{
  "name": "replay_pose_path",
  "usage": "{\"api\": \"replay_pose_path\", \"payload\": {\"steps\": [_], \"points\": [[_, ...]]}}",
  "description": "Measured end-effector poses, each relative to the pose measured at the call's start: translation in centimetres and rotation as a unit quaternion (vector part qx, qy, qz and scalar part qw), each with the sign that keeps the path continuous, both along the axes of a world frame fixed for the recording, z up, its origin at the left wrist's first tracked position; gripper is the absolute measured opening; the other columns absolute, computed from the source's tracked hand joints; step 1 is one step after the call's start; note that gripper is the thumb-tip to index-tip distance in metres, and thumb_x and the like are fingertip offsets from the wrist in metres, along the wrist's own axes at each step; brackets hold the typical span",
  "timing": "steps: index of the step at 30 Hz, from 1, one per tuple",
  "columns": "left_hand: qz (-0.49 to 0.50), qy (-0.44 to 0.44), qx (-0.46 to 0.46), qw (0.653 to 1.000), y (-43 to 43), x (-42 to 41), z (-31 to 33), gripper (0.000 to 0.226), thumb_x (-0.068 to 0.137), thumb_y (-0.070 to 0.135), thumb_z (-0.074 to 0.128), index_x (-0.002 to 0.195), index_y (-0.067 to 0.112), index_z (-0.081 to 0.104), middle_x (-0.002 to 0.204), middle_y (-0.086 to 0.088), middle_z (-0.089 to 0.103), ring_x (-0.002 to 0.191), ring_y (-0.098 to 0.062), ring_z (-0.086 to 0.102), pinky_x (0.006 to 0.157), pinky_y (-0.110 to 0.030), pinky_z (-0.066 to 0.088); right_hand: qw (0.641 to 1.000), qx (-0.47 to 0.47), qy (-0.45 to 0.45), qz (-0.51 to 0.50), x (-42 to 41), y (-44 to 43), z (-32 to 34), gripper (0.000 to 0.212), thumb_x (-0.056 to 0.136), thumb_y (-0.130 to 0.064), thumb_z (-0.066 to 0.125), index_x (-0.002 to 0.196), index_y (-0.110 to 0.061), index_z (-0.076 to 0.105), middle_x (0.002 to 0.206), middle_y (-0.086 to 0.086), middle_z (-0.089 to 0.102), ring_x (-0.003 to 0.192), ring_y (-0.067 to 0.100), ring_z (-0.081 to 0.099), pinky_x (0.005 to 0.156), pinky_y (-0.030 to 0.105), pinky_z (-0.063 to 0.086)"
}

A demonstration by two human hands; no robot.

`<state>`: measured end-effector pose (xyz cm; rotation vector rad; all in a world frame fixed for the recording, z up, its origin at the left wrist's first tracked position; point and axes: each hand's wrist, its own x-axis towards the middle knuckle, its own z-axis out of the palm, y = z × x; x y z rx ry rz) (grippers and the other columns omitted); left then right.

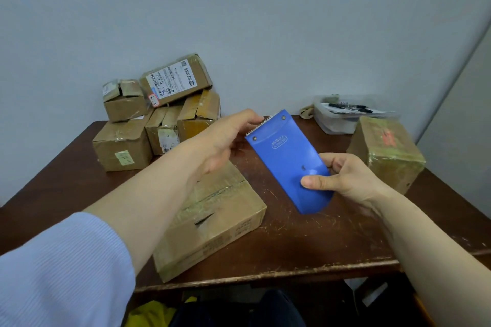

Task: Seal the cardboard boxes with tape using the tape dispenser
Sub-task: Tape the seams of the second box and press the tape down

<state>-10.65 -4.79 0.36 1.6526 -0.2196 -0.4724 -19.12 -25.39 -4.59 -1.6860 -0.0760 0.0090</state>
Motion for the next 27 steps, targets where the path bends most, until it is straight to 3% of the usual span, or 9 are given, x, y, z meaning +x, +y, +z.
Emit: {"api": "replay_pose_path", "payload": {"steps": [3,6,8,12,16,18,23,27], "points": [[-0.019,0.025,-0.013,0.999,0.4,0.3,0.0,0.028,0.087,0.044,0.057,0.076,0.019,0.062,0.065,0.002,0.056,0.062,-0.013,0.048,0.067,-0.028,0.038,1.0,-0.007,0.003,0.005,0.2,-0.1,0.1,0.036,0.051,-0.01,0.089,0.084,-0.012,0.075,0.09,0.007,0.075,0.079,0.019,0.071,0.068,0.028,0.057],[0.002,0.042,-0.026,0.999,0.5,0.6,-0.1,0.02,0.085,0.038,0.064,0.074,0.023,0.067,0.071,0.002,0.059,0.063,-0.013,0.048,0.061,-0.025,0.036,1.0,0.003,0.001,0.012,0.2,0.0,0.2,0.052,0.036,-0.031,0.095,0.082,-0.016,0.078,0.093,0.008,0.075,0.081,0.019,0.072,0.066,0.026,0.056],[0.027,0.054,-0.032,0.998,0.6,0.9,-0.3,0.019,0.083,0.034,0.067,0.069,0.022,0.067,0.065,0.002,0.056,0.06,-0.011,0.045,0.057,-0.024,0.032,1.0,0.007,0.005,0.018,0.1,0.1,0.3,0.055,0.034,-0.034,0.095,0.083,-0.017,0.078,0.093,0.008,0.075,0.082,0.02,0.072,0.067,0.026,0.056],[0.068,0.059,-0.032,0.995,1.0,1.4,-0.7,0.011,0.081,0.028,0.072,0.077,0.02,0.065,0.065,0.003,0.055,0.06,-0.01,0.045,0.054,-0.022,0.033,0.999,0.019,0.031,0.026,-0.3,0.9,1.1,0.023,0.058,-0.009,0.083,0.079,-0.014,0.076,0.087,0.006,0.075,0.076,0.018,0.071,0.062,0.022,0.054],[0.017,0.087,-0.009,0.996,1.8,1.8,-0.7,0.014,0.083,0.029,0.064,0.075,0.018,0.061,0.066,0.004,0.053,0.058,-0.009,0.044,0.056,-0.023,0.035,0.998,0.039,0.055,0.017,-1.0,1.9,2.0,0.007,0.066,-0.023,0.072,0.065,-0.016,0.073,0.074,0.005,0.073,0.061,0.014,0.068,0.052,0.019,0.05],[0.013,0.103,0.002,0.995,2.2,2.2,-1.1,0.012,0.084,0.027,0.063,0.076,0.018,0.06,0.067,0.004,0.054,0.057,-0.008,0.043,0.055,-0.022,0.034,0.997,0.043,0.063,0.007,-1.3,2.4,2.4,0.013,0.067,-0.022,0.079,0.061,-0.015,0.07,0.071,0.005,0.072,0.058,0.014,0.067,0.051,0.019,0.05],[0.042,0.114,0.004,0.993,2.4,2.9,-2.3,0.014,0.084,0.011,0.061,0.071,0.015,0.057,0.061,0.001,0.051,0.054,-0.009,0.042,0.048,-0.02,0.034,0.995,0.058,0.077,-0.023,-1.8,3.8,3.1,0.025,0.063,-0.03,0.069,0.073,-0.007,0.065,0.07,0.006,0.072,0.058,0.015,0.067,0.052,0.022,0.053],[0.097,0.015,0.053,0.994,2.1,4.0,-3.4,0.039,0.078,-0.008,0.056,0.046,0.012,0.061,0.052,-0.004,0.047,0.049,-0.015,0.036,0.063,-0.03,0.046,0.995,0.033,0.082,-0.036,-1.7,5.3,3.3,0.032,0.06,-0.032,0.074,0.076,-0.006,0.068,0.073,0.007,0.073,0.061,0.016,0.068,0.057,0.025,0.056]]}}
